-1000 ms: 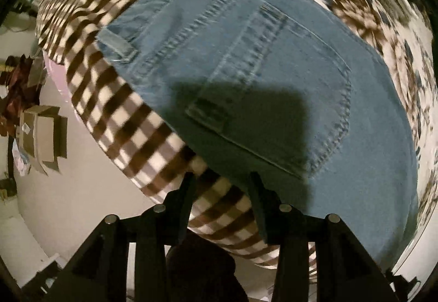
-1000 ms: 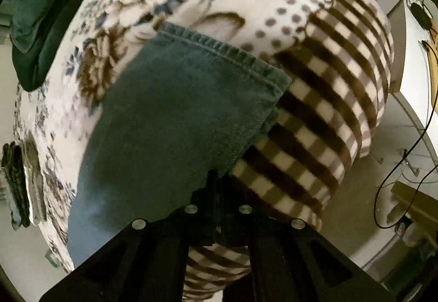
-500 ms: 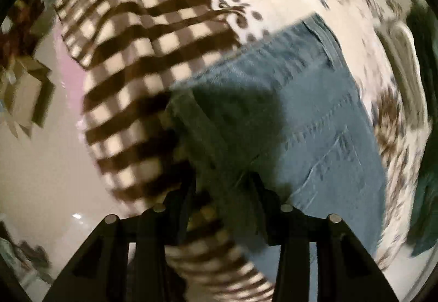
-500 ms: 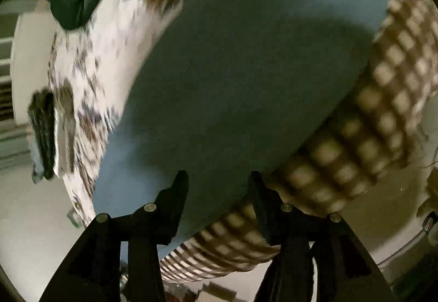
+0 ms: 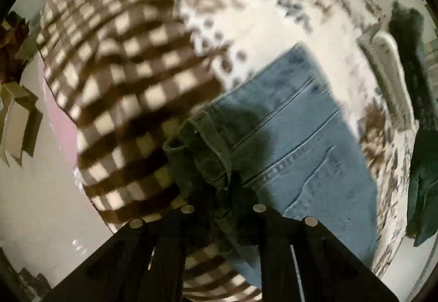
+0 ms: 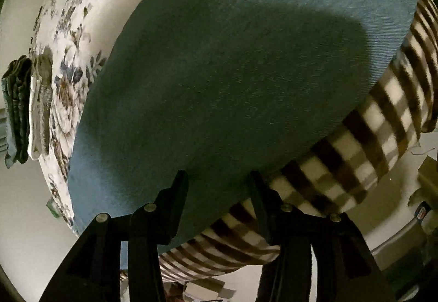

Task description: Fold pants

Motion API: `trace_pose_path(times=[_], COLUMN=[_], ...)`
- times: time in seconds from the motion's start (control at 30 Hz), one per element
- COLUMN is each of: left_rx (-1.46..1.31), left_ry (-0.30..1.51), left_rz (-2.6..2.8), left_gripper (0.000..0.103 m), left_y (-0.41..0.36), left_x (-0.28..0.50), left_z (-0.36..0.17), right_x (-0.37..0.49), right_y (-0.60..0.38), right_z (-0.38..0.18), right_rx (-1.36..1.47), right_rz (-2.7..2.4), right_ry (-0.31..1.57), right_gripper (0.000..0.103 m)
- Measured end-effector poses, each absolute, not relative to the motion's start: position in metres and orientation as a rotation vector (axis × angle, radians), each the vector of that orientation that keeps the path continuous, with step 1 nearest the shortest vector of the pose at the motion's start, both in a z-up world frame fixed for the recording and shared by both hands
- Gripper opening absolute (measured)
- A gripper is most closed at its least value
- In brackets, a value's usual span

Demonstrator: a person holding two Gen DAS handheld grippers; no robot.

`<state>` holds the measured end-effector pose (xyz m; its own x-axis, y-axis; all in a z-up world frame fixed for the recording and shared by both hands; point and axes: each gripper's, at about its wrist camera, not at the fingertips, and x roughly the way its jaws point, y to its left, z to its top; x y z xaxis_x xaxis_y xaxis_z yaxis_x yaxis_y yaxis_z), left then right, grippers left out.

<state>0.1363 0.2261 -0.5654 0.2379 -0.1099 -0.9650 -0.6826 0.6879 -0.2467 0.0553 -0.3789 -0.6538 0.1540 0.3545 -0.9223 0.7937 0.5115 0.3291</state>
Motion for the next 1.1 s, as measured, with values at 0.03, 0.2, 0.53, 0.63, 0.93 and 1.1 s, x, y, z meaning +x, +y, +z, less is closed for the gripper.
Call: trace_pose_path(times=[0.03,0.2,0.53,0.63,0.93,1.1], left_rx=[-0.748,-0.636,-0.229,-0.192,-0.013,0.008], left_ry=[1.298,1.318,1.339,1.384,1.459,1.508], left_rz=[0.442,0.426,0.268,0.163,-0.04,-0.025], left_gripper=[0.013,0.019,0.072,0.072,0.072,0.072], left_y=[0.225,0.207,0.047,-0.028,-0.217,-0.242], left_x=[0.136,0.137,0.142,0.144,0.14,0.143], left_z=[-0.563,-0.53,-0.494,-0.51,-0.547,-0.574], right_x=[0.053,0.033,-0.034,-0.045,-0.038,-0.034], right_y=[-0.381,-0.401,-0.545,-0.594,-0.655,-0.662], right_z=[-0.654,-0.634,-0.59,-0.601,-0.641,-0.655], right_rx=[1.07,1.114,1.19,1.218,1.213,1.2], right_rz=[-0.422,-0.431,-0.643,-0.699,-0.663,-0.59], right_ry=[1.447,1.397,1.109,1.047,1.057,1.118], right_gripper=[0.048,0.05,0.051,0.051,0.002,0.003])
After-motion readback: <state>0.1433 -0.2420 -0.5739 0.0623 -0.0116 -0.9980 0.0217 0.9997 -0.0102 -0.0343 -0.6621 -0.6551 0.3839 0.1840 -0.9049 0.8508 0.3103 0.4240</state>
